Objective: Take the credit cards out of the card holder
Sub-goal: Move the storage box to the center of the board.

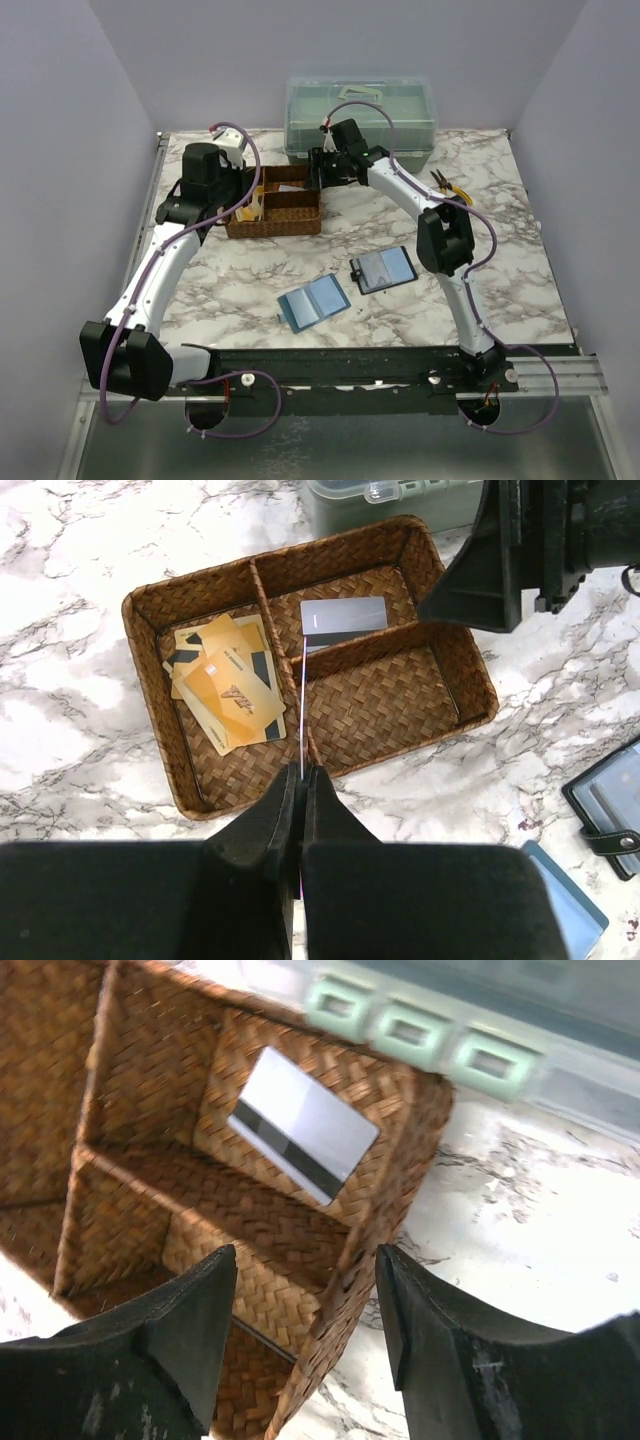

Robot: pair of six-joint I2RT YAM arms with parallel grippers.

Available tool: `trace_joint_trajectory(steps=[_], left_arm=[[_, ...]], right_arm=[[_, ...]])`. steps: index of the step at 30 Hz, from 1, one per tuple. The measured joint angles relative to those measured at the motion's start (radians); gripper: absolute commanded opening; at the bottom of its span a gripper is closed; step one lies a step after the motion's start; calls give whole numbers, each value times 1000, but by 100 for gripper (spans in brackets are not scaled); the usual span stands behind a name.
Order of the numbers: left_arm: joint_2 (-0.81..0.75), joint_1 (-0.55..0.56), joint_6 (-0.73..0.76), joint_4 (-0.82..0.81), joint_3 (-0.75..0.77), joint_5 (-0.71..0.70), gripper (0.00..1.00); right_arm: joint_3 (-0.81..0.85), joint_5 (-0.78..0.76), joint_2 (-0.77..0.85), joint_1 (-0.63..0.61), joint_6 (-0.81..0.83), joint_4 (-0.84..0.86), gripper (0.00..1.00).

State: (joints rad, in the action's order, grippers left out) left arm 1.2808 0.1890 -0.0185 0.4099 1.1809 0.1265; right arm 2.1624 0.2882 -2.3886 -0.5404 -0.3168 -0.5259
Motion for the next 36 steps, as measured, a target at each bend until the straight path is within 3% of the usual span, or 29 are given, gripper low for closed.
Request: trace_joint_trajectory(steps=[2, 10, 14, 22, 36], left_arm=[[-16, 0, -3, -1, -11, -3, 0], [-68, 0, -18, 0, -50, -6, 0], [-83, 0, -31, -1, -52, -6, 0], [-103, 0, -52, -1, -67, -5, 0], [-131, 0, -79, -2, -84, -2, 0]], right_arm=[[-18, -53, 0, -2, -35, 18, 56], [-91, -188, 5, -20, -86, 122, 12], [-183, -249, 41, -29, -80, 237, 1], [-504, -378, 192, -55, -10, 535, 0], [-878, -437, 369, -118, 248, 1133, 0]])
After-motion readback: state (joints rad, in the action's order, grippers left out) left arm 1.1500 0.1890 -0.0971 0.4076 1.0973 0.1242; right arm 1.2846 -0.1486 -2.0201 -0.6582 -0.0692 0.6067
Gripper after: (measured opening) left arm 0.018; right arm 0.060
